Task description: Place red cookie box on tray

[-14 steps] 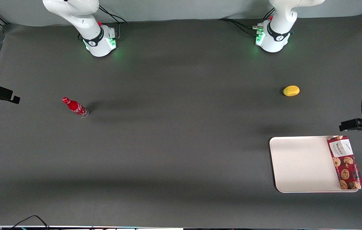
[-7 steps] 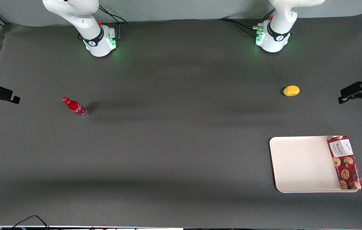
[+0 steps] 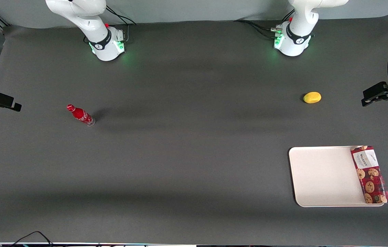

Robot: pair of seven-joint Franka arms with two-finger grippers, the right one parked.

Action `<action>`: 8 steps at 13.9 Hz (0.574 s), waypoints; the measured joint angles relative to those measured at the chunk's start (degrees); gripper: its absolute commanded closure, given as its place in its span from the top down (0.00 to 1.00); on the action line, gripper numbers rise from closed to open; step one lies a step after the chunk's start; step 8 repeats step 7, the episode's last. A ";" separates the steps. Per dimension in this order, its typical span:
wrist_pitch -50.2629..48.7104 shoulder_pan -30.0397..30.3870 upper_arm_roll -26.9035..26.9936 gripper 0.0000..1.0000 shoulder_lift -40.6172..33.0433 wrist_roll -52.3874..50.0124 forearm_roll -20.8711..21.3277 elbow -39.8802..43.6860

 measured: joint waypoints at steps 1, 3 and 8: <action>-0.08 1.04 -0.37 1.00 -0.09 -0.04 0.29 0.00; -0.54 6.32 -4.12 1.00 -0.23 0.14 0.46 0.00; -0.65 8.52 -6.61 1.00 -0.35 -0.07 0.69 0.08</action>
